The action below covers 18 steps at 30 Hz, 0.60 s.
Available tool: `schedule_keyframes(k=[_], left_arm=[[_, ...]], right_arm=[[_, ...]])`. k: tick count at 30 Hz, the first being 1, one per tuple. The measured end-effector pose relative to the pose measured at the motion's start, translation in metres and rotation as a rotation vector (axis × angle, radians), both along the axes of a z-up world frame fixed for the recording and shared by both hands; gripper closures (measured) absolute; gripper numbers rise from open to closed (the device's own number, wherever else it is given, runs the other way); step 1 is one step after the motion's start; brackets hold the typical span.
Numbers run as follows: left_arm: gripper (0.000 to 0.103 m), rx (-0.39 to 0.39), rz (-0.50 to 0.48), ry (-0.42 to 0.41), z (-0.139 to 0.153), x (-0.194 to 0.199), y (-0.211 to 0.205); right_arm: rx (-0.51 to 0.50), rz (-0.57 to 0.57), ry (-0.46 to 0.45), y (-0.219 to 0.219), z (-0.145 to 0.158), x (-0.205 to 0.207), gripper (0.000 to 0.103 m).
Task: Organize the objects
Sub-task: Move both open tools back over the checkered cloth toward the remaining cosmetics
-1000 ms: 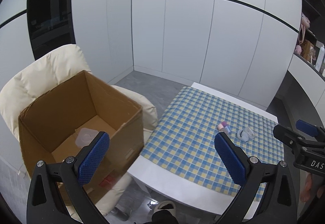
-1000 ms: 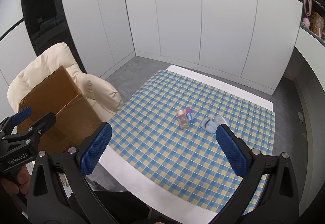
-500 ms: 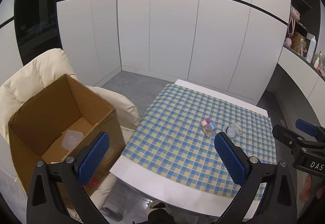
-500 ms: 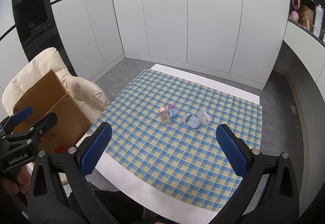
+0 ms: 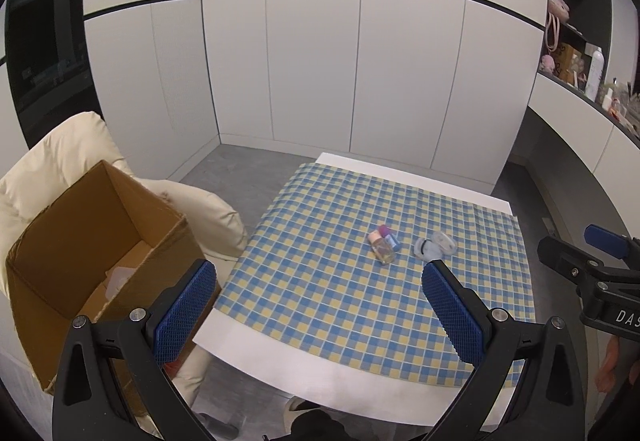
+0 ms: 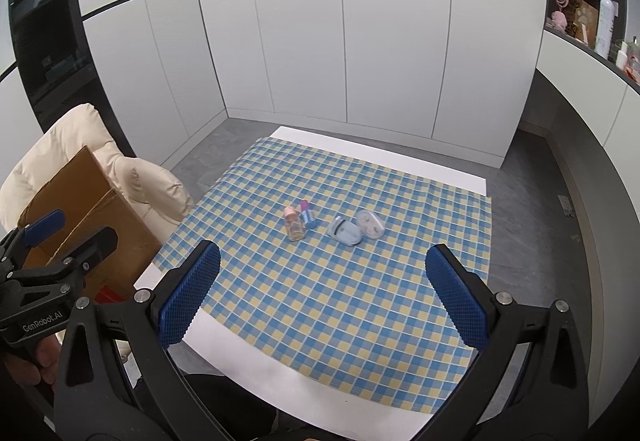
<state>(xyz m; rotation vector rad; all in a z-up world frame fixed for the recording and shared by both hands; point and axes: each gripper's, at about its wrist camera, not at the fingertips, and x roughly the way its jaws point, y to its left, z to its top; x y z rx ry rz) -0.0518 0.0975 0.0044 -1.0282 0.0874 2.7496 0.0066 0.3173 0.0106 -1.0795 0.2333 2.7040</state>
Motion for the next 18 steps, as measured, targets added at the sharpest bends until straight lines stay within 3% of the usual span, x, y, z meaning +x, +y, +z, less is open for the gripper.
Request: schedule_keyframes(k=[18], left_arm=[[0.001,-0.013,-0.083,-0.018,-0.002,0.006,0.033]], right_arm=[[0.010,-0.055,-0.007,0.025,-0.002,0.020,0.000]])
